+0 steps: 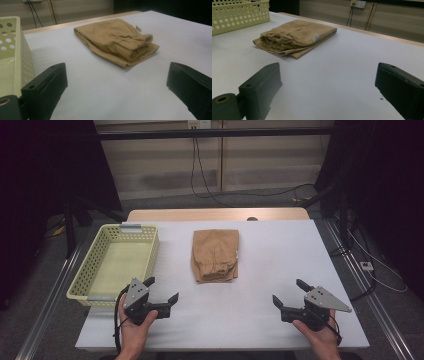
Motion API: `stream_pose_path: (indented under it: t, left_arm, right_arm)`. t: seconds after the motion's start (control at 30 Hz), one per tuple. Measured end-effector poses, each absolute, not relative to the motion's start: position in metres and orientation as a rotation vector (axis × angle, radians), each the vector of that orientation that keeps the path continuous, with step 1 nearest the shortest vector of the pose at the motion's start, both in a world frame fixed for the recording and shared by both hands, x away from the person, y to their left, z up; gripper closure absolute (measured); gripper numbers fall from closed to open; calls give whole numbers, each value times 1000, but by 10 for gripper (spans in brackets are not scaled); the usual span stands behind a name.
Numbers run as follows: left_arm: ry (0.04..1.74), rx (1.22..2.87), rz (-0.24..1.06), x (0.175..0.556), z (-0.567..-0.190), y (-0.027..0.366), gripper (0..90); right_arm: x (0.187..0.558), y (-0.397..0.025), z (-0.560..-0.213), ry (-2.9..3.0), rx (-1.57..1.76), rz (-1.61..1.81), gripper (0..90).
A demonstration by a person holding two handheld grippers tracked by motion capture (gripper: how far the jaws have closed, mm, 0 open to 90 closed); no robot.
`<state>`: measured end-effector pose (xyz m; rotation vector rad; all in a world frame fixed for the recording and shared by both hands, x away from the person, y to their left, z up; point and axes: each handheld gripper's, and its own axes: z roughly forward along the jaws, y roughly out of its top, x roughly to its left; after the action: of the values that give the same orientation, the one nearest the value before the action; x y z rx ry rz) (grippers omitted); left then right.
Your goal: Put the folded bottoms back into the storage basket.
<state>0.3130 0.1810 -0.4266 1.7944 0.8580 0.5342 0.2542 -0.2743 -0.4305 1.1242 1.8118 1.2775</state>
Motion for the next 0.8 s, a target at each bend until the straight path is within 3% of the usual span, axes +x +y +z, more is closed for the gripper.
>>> stream_pose_path:
  t: [0.23,0.43,0.8]
  left_arm:
    - [831,1812,536,313,-426,175,36]
    - [866,1800,455,312,-422,169,32]
    - [850,1866,465,322,-424,151,32]
  right_arm:
    - [254,-276,-430,1808,1132,1277,66]
    - [254,-276,-431,1810,1141,1285,67]
    - [252,-277,-431,1813,1145,1296,68]
